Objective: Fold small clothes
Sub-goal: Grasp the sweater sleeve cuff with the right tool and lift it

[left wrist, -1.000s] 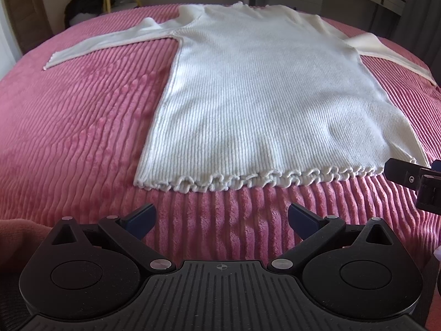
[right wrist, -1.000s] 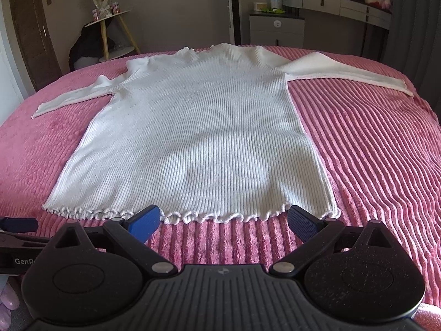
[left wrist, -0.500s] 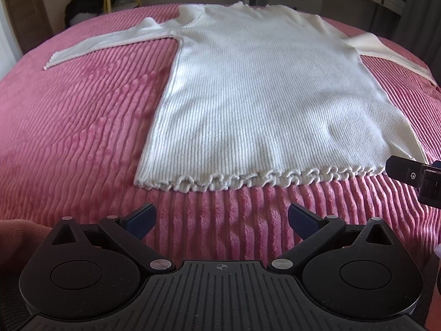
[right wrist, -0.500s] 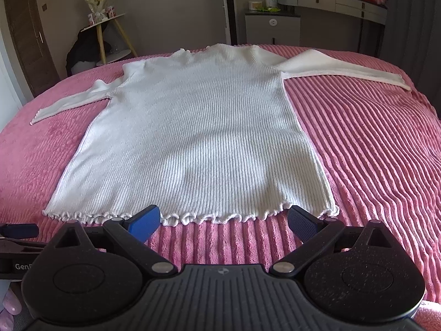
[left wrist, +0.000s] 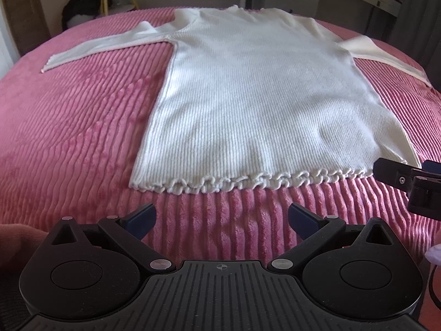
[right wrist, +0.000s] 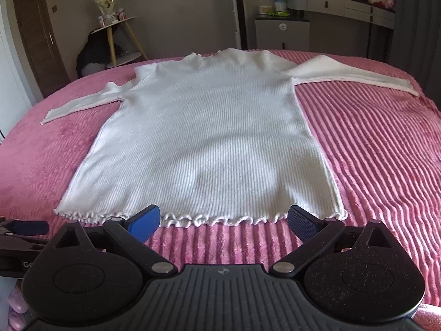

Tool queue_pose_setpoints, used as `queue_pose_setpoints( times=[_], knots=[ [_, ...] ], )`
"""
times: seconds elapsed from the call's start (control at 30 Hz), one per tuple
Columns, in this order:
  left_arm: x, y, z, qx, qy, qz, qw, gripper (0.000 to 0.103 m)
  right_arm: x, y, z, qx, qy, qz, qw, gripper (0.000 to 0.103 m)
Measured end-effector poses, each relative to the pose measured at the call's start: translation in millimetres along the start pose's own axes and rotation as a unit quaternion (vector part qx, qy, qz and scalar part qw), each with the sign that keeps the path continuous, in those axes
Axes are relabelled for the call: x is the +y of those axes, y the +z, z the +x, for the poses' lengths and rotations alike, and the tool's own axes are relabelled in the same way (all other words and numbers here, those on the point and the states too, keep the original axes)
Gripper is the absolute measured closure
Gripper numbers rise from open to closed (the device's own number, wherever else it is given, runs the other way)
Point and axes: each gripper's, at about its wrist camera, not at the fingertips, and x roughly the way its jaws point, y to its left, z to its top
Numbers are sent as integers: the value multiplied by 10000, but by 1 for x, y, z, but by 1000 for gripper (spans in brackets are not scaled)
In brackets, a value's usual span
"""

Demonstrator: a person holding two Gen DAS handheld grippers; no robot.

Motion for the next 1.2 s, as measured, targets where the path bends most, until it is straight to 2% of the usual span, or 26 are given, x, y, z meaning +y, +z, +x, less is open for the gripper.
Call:
queue_pose_setpoints(
  times=[0.1,0.23,0.3,0.37,0.43,0.5,0.57,0.7,0.77,0.8,0.83,0.87,0.93,1.1,1.2],
  knots=[
    [-4,1,3,140,-63,108,9998,0,-11,0,5,42,300,325,9990,4],
    [-8,9,4,457,-316,224,9982,0,-37,2,12,-153,814,1197,9893,4],
    [-8,21,-2,348,-478,201,9980,0,-54,7,17,-232,1124,1635,9798,4],
    [-9,43,-6,126,-587,120,9981,0,-73,19,23,-330,1231,1970,9721,4],
    [-9,70,-2,-140,-666,-112,9976,0,-97,36,28,-551,1042,2269,9668,4],
    [-12,100,14,-361,-743,-358,9959,0,-121,59,35,-668,496,2329,9689,4],
    [-19,125,43,-415,-709,-426,9957,0,-150,83,46,-901,69,2322,9685,4],
    [-22,139,105,-572,-363,-552,9962,0,-240,120,81,-1342,-9,3125,9404,7],
    [-16,137,131,-633,-175,-771,9949,0,-284,139,101,-1526,-244,3372,9287,20],
    [-13,137,141,-660,-132,-876,9939,0,-306,148,111,-1576,-414,3478,9233,23],
    [-12,137,148,-743,-106,-897,9931,0,-326,156,122,-1616,-578,3600,9170,32],
    [-15,137,152,-914,-30,-800,9926,0,-345,162,134,-1629,-699,3738,9104,46],
    [-24,137,155,-1265,154,-481,9907,0,-380,172,159,-1602,-899,4083,8942,62],
    [-38,131,164,-1642,388,-337,9851,0,-442,179,199,-1807,-1028,4855,8491,64],
    [-35,130,164,-1637,299,-455,9850,0,-456,182,211,-2002,-977,5014,8360,64]
  ],
)
